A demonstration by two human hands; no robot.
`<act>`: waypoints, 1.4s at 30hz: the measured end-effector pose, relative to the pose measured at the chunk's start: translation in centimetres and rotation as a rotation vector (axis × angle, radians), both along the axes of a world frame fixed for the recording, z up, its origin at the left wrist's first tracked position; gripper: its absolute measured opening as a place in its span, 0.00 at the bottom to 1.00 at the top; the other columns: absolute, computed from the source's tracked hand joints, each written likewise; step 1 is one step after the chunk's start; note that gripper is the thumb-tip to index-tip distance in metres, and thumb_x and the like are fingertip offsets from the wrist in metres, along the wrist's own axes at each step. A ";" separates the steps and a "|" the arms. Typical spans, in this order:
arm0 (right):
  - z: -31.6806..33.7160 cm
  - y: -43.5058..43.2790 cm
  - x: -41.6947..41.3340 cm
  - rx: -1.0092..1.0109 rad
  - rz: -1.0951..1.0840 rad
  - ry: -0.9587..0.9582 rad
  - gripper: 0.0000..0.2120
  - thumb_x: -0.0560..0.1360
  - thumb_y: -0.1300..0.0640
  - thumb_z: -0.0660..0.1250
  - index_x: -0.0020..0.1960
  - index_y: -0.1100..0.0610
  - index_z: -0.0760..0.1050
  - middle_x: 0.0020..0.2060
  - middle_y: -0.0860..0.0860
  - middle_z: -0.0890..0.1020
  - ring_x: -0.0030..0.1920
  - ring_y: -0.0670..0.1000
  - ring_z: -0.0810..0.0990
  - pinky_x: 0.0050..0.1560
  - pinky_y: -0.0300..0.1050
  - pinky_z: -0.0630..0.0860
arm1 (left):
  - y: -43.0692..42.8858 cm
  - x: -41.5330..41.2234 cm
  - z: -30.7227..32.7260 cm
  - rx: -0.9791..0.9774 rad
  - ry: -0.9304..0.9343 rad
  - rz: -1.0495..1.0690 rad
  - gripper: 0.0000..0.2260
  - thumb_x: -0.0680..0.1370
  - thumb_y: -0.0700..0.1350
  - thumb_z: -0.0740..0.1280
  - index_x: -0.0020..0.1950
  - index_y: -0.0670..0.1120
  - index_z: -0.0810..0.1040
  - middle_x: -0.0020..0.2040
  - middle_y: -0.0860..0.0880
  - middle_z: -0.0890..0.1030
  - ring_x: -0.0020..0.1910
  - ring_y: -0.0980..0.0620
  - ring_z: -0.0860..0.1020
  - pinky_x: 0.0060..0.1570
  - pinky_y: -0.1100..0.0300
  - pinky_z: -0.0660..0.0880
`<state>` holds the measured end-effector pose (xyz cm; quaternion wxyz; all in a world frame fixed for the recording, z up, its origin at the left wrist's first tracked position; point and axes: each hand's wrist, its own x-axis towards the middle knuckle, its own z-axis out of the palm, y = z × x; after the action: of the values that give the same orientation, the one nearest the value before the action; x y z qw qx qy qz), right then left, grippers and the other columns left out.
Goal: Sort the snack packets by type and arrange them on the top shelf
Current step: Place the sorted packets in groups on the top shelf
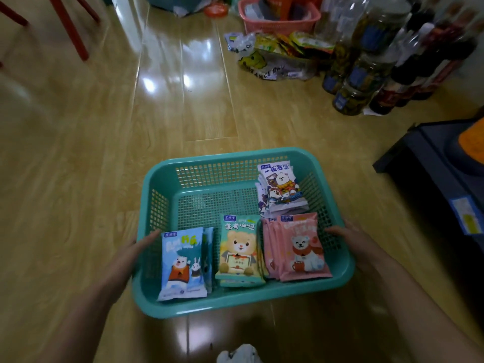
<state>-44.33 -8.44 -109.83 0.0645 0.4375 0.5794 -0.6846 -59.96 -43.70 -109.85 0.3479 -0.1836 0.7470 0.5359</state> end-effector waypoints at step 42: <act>81.6 -21.0 33.1 0.131 -1.075 0.185 0.31 0.67 0.79 0.49 0.53 0.49 0.75 0.36 0.48 0.85 0.33 0.48 0.82 0.32 0.41 0.78 | 11.5 9.7 81.6 0.121 0.023 -0.856 0.07 0.73 0.29 0.56 0.36 0.37 0.67 0.22 0.45 0.71 0.18 0.48 0.70 0.19 0.66 0.66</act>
<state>-11.21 -29.46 -28.22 -0.3728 0.6129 0.3191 -0.6193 -50.22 -32.17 -28.25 0.5409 0.1696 0.7266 0.3882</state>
